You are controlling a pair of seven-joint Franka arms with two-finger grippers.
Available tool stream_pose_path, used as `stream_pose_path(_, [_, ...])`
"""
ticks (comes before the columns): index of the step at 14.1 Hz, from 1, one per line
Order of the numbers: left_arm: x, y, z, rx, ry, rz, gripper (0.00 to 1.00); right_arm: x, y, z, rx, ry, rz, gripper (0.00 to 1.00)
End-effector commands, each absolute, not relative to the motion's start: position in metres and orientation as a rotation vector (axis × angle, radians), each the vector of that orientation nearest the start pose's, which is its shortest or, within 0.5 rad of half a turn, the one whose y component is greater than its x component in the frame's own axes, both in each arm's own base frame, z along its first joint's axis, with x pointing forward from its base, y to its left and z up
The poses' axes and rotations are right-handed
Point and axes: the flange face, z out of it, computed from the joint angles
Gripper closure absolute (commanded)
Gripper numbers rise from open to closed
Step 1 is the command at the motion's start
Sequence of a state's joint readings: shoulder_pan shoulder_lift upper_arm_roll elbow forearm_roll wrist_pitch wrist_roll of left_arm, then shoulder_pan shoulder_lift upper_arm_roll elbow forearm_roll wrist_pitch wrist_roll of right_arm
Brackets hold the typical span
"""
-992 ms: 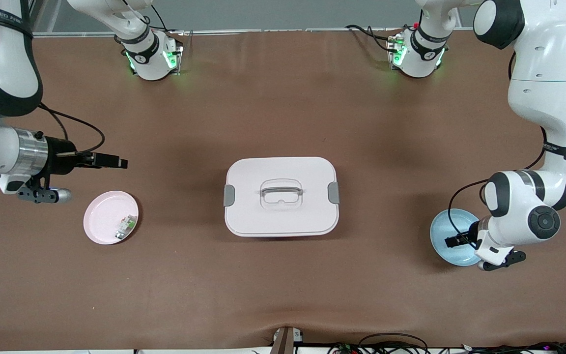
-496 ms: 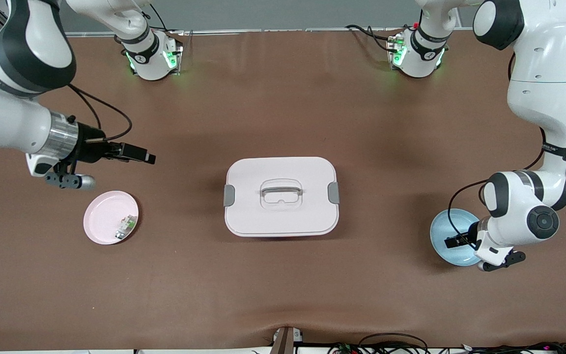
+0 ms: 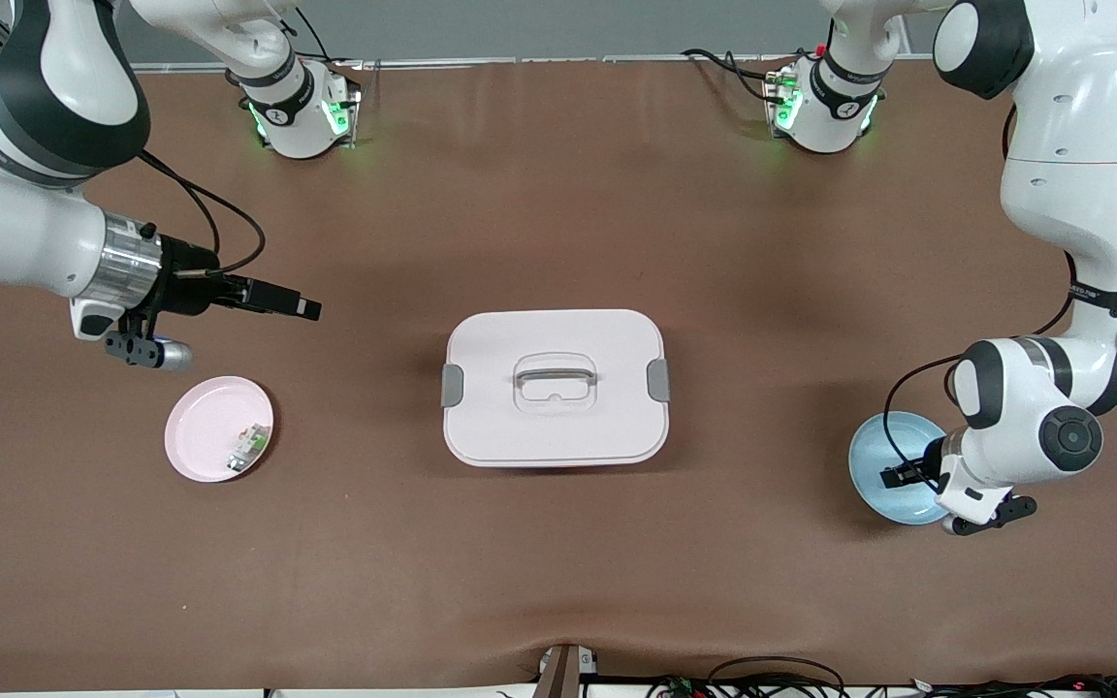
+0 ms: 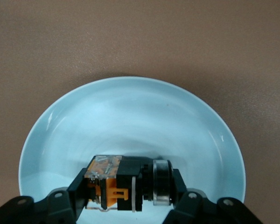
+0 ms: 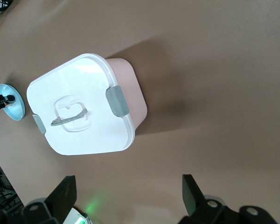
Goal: Transfer orange switch to right arm and place
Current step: 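Lift the orange switch with the left gripper toward the box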
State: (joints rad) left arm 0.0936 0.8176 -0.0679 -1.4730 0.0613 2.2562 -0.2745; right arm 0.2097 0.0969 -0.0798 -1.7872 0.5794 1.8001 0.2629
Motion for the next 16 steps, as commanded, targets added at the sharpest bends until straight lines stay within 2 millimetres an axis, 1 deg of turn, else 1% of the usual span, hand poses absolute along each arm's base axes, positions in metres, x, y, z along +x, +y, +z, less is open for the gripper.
stream_pose_path(1, [0.72, 0.029, 0.199, -3.105, -0.439, 0.005, 1.0, 0.564, 0.122, 0.502, -2.542, 0.386, 0.237, 0.0])
stream_pose_path(2, [0.721, 0.033, 0.21, -3.109, -0.458, 0.003, 1.0, 0.564, 0.122, 0.502, -2.54, 0.383, 0.236, 0.0])
stream_pose_path(3, [0.718, 0.03, 0.212, -3.111, -0.453, 0.035, 1.0, 0.564, 0.122, 0.502, -2.538, 0.384, 0.236, 0.0])
stream_pose_path(5, [0.715, 0.029, 0.23, -3.119, -0.459, 0.076, 1.0, 0.563, 0.121, 0.509, -2.536, 0.383, 0.217, 0.0])
stream_pose_path(6, [0.714, 0.023, 0.238, -3.14, -0.468, 0.103, 1.0, 0.563, 0.12, 0.51, -2.535, 0.382, 0.215, 0.0])
stream_pose_path(9, [0.707, 0.013, 0.268, -3.183, -0.526, 0.188, 1.0, 0.564, 0.12, 0.51, -2.535, 0.384, 0.207, 0.0])
stream_pose_path(11, [0.698, -0.005, 0.296, -3.229, -0.531, 0.293, 1.0, 0.564, 0.121, 0.51, -2.535, 0.383, 0.205, 0.0])
stream_pose_path(14, [0.681, -0.027, 0.344, -3.299, -0.568, 0.443, 1.0, 0.564, 0.121, 0.509, -2.536, 0.384, 0.209, 0.0])
stream_pose_path(16, [0.673, -0.037, 0.371, -3.297, -0.623, 0.481, 1.0, 0.564, 0.121, 0.508, -2.536, 0.384, 0.209, 0.0])
